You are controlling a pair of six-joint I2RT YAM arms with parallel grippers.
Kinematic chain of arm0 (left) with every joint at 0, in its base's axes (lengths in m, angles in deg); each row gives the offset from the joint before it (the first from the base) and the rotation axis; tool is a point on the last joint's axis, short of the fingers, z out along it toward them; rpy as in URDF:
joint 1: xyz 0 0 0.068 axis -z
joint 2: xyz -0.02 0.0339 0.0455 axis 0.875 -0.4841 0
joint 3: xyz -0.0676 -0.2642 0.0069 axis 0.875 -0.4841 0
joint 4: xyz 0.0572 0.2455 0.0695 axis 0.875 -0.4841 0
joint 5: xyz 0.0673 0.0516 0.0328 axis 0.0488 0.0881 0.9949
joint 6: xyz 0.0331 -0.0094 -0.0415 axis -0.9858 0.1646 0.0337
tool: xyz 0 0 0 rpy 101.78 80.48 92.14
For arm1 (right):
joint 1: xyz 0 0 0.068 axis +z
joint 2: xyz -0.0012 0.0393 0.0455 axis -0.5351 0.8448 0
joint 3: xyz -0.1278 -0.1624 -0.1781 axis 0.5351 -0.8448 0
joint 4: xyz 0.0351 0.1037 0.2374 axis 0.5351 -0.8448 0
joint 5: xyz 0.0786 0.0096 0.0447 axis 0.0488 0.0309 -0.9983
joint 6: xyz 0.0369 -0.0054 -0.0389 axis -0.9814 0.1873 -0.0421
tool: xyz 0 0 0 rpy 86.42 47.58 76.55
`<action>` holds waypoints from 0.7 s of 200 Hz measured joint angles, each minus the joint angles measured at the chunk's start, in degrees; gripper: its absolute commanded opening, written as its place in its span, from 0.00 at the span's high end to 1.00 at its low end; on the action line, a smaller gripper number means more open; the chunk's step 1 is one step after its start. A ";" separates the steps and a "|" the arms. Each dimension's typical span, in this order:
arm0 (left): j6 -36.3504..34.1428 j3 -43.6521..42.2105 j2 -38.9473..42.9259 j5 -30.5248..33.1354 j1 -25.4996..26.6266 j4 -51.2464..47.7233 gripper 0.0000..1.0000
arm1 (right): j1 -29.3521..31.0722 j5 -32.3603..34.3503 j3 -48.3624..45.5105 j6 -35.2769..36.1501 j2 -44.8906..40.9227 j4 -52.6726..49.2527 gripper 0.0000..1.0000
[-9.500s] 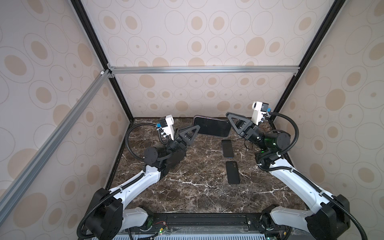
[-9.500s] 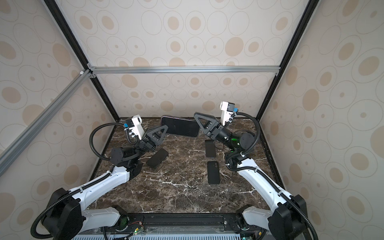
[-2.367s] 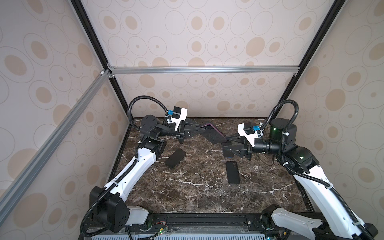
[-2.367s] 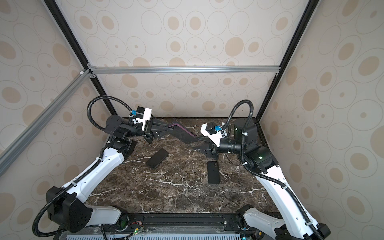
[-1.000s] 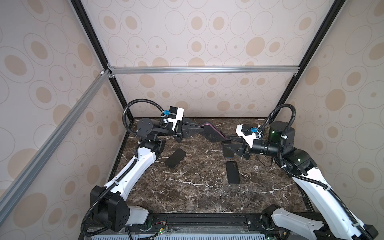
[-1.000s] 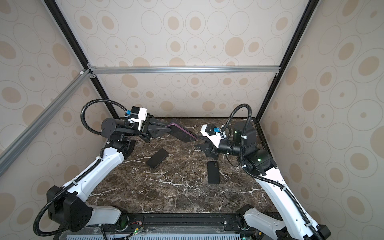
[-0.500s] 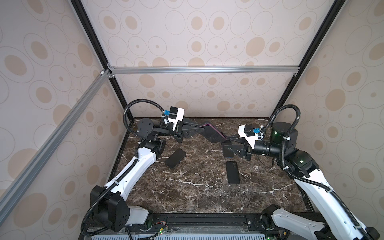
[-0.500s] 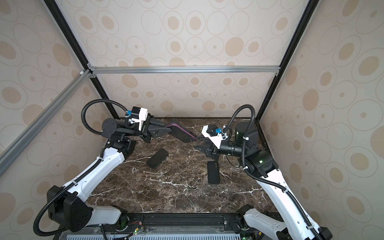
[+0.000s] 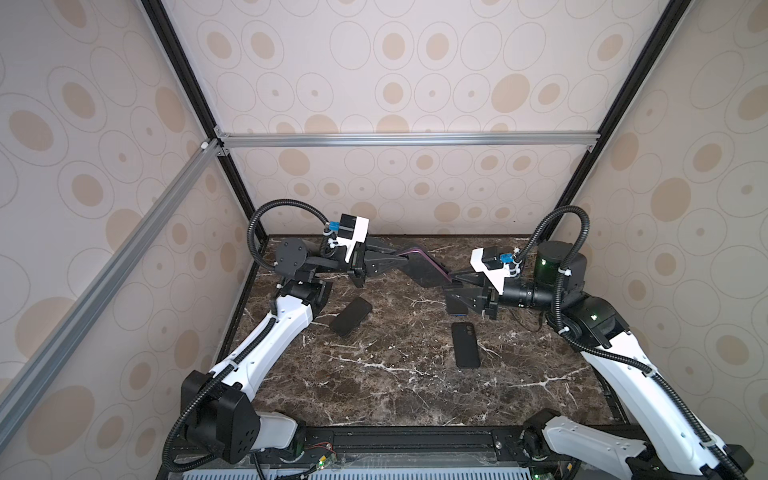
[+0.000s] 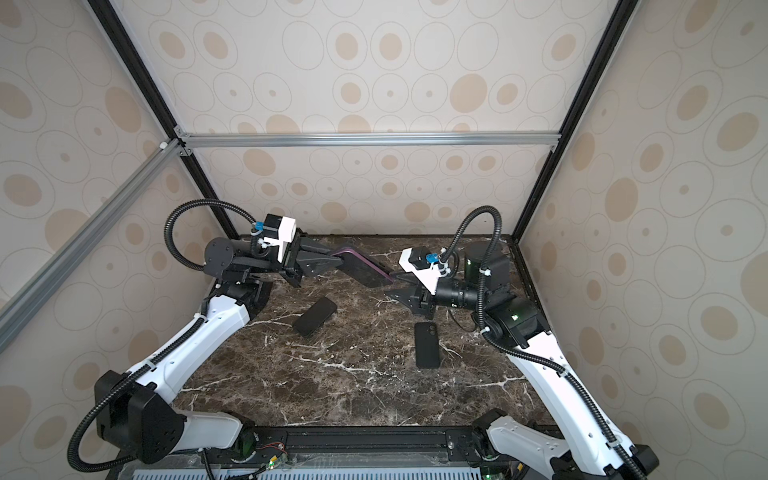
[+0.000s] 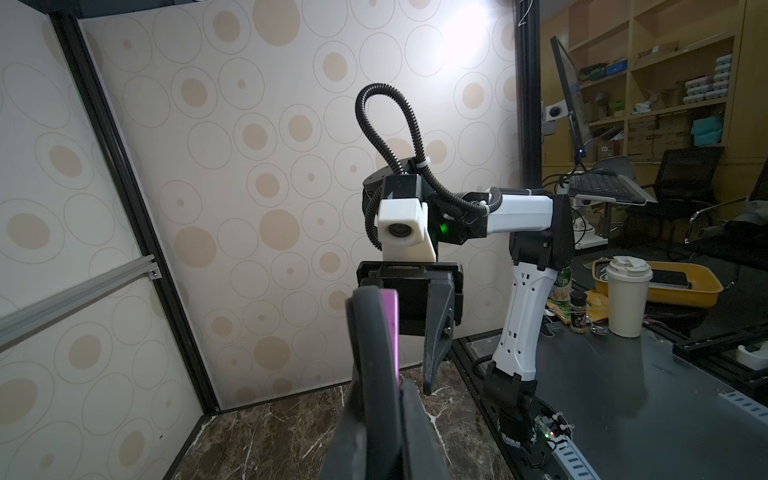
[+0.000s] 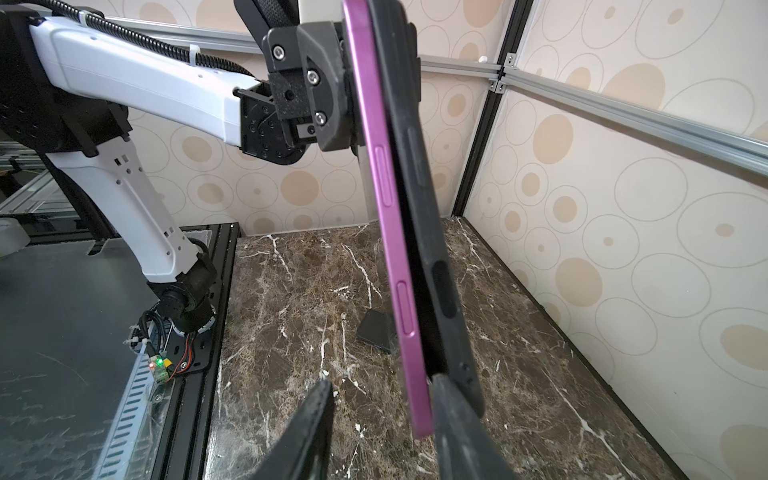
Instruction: Take the phone out of the phone case
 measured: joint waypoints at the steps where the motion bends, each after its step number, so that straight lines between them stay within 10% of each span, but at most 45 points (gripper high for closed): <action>1: 0.02 0.00 0.00 0.02 0.00 0.04 1.00 | 0.02 0.04 0.00 0.00 0.00 0.02 0.58; 140: -9.40 -0.13 0.00 1.51 0.81 -14.69 1.00 | 3.02 -1.66 4.13 -1.99 5.92 1.14 0.60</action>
